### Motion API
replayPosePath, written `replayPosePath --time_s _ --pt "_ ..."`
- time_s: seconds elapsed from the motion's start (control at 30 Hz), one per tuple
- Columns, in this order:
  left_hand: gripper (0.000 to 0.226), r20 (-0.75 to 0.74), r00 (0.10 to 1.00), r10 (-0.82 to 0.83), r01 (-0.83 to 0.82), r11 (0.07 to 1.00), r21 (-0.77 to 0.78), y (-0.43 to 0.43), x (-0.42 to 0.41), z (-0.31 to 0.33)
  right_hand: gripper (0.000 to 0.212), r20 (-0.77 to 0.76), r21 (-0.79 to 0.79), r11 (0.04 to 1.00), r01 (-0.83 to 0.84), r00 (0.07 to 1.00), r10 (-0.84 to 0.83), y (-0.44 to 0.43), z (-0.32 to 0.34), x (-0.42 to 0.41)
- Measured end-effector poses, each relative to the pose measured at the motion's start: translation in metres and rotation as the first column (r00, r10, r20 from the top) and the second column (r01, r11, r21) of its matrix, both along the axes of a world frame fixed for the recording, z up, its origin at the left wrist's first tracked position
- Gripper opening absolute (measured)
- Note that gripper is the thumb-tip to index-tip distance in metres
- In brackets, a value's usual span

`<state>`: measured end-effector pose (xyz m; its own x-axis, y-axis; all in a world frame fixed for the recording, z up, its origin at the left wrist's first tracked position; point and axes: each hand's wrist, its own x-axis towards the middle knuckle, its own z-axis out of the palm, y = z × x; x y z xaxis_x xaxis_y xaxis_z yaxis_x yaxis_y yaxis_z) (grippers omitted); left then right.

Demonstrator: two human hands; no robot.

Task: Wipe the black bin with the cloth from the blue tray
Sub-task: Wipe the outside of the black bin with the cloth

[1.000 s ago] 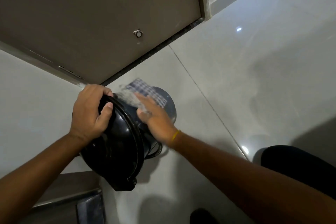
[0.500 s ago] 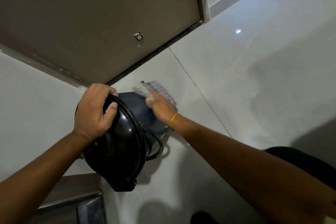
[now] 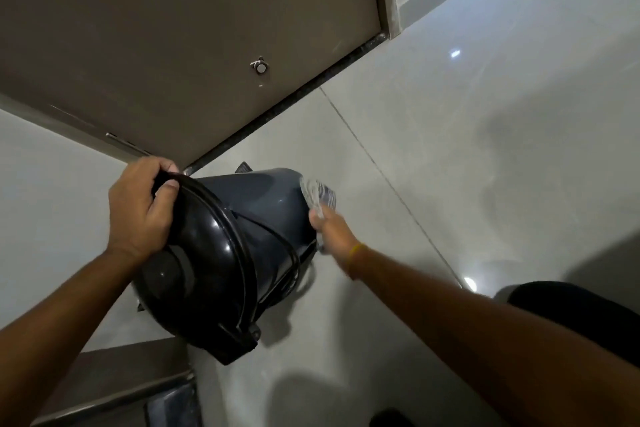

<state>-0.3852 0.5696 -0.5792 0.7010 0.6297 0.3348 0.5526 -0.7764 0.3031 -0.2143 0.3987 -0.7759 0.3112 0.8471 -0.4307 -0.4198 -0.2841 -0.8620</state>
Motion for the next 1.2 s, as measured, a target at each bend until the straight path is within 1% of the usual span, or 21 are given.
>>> replayPosePath --time_s 0.07,0.13,0.2,0.23,0.3,0.33,0.43,0.5,0.57,0.63,0.67,0.73,0.8,0.87,0.9,0.93,1.0,1.07,1.13,1.2 --pt "0.021 -0.001 1.0 0.031 -0.031 0.999 -0.005 0.005 0.001 -0.003 0.054 0.001 0.024 1.0 0.015 1.0 -0.015 0.032 0.021 0.011" --pt "0.017 0.0 0.998 0.065 -0.065 0.998 0.003 0.013 0.0 -0.003 0.049 -0.03 0.091 0.996 -0.023 0.999 0.025 0.057 0.049 0.01" --pt "0.013 -0.007 0.996 0.085 -0.085 0.996 0.007 0.021 0.001 -0.006 0.048 -0.031 0.224 0.973 -0.059 0.997 0.068 0.054 0.07 0.003" --pt "0.015 -0.012 0.995 0.099 -0.099 0.995 0.001 0.025 0.0 -0.006 0.05 -0.01 0.287 0.955 -0.08 0.996 0.086 0.048 0.078 -0.001" --pt "0.019 -0.016 0.992 0.124 -0.124 0.992 -0.016 0.03 -0.003 -0.008 0.053 0.023 0.327 0.932 -0.156 0.987 0.157 0.026 0.077 -0.011" --pt "0.019 -0.014 0.991 0.136 -0.137 0.99 -0.027 0.03 -0.004 -0.007 0.047 0.024 0.304 0.933 -0.192 0.981 0.194 0.011 0.072 -0.016" --pt "0.019 0.019 0.978 0.206 -0.205 0.977 -0.061 0.029 -0.006 -0.005 0.049 0.007 0.111 0.987 -0.119 0.993 0.119 -0.026 0.041 -0.031" --pt "0.023 0.043 0.958 0.283 -0.277 0.956 -0.099 0.027 -0.007 -0.005 0.046 -0.081 -0.006 0.998 -0.066 0.995 0.065 -0.031 0.014 -0.038" --pt "0.029 0.078 0.936 0.344 -0.333 0.935 -0.121 0.025 -0.01 -0.005 0.047 -0.195 -0.121 0.992 -0.034 0.981 0.01 -0.022 0.005 -0.041" --pt "0.026 0.1 0.922 0.373 -0.359 0.923 -0.141 0.025 -0.015 -0.007 0.048 -0.3 -0.131 0.991 0.009 0.953 -0.048 -0.005 0.013 -0.038" --pt "0.024 0.106 0.916 0.387 -0.37 0.917 -0.152 0.025 -0.017 -0.008 0.048 -0.339 -0.11 0.993 0.047 0.937 -0.082 0.005 0.021 -0.035" --pt "0.022 0.122 0.901 0.416 -0.392 0.902 -0.182 0.028 -0.024 -0.01 0.047 -0.356 -0.013 0.993 0.122 0.927 -0.118 0.024 0.044 -0.027" --pt "0.026 0.127 0.891 0.437 -0.413 0.894 -0.176 0.031 -0.033 -0.012 0.048 -0.3 0.118 0.982 0.147 0.948 -0.106 0.031 0.065 -0.027" --pt "0.026 0.119 0.892 0.436 -0.415 0.895 -0.165 0.035 -0.042 -0.014 0.048 -0.25 0.26 0.962 0.083 0.968 -0.016 0.015 0.081 -0.035" --pt "0.024 0.107 0.898 0.427 -0.409 0.899 -0.16 0.037 -0.045 -0.015 0.045 -0.209 0.307 0.951 0.033 0.977 0.033 0.0 0.086 -0.042" --pt "0.023 0.089 0.905 0.416 -0.4 0.903 -0.156 0.038 -0.046 -0.016 0.04 -0.158 0.315 0.949 -0.028 0.984 0.081 -0.015 0.089 -0.047" --pt "0.025 0.056 0.924 0.378 -0.368 0.919 -0.142 0.037 -0.042 -0.015 0.029 -0.092 0.247 0.962 -0.115 0.986 0.141 -0.049 0.078 -0.054" --pt "0.024 0.03 0.95 0.31 -0.304 0.945 -0.124 0.031 -0.028 -0.009 0.023 -0.084 0.106 0.988 -0.109 0.989 0.118 -0.076 0.052 -0.05" --pt "0.018 -0.017 0.98 0.198 -0.199 0.977 -0.076 0.021 -0.008 -0.001 0.027 0.002 -0.107 0.989 -0.1 0.995 0.101 -0.098 0.027 -0.031" --pt "0.019 -0.119 0.992 0.042 -0.046 0.999 -0.029 0.008 0.021 0.003 0.026 0.1 -0.277 0.96 -0.046 0.992 0.076 -0.116 0.013 -0.004"
